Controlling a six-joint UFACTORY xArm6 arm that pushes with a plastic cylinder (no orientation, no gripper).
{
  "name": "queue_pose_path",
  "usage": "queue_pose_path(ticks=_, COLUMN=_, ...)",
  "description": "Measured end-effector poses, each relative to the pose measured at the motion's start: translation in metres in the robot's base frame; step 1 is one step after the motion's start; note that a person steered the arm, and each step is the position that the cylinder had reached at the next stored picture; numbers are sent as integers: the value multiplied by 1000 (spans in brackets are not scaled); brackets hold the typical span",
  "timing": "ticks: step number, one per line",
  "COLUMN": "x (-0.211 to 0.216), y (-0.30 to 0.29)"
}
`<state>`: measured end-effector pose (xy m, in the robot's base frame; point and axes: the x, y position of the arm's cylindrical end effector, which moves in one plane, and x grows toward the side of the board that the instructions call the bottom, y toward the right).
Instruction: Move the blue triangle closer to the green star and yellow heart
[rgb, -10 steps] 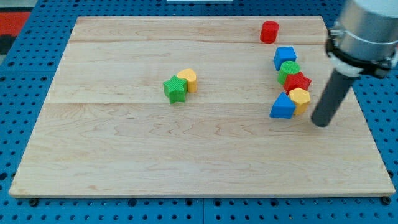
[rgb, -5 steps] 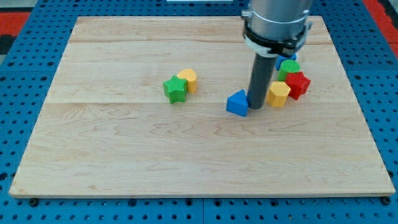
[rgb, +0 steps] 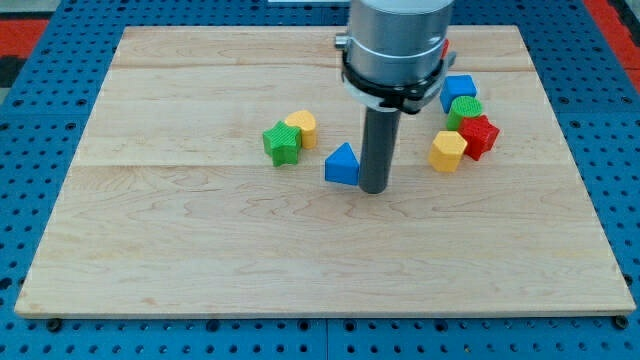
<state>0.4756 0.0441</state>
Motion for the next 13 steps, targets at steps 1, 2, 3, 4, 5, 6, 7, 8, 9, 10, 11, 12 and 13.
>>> queue_pose_path(ticks=1, x=-15, y=-23)
queue_pose_path(ticks=2, x=-18, y=-8)
queue_pose_path(ticks=3, x=-27, y=4)
queue_pose_path(ticks=4, x=-37, y=-2)
queue_pose_path(ticks=5, x=-39, y=-14)
queue_pose_path(ticks=6, x=-39, y=-20)
queue_pose_path(ticks=7, x=-39, y=-25)
queue_pose_path(ticks=8, x=-39, y=-27)
queue_pose_path(ticks=9, x=-39, y=-27)
queue_pose_path(ticks=10, x=-42, y=-27)
queue_pose_path(ticks=11, x=-42, y=-27)
queue_pose_path(ticks=12, x=-42, y=-28)
queue_pose_path(ticks=13, x=-42, y=-29)
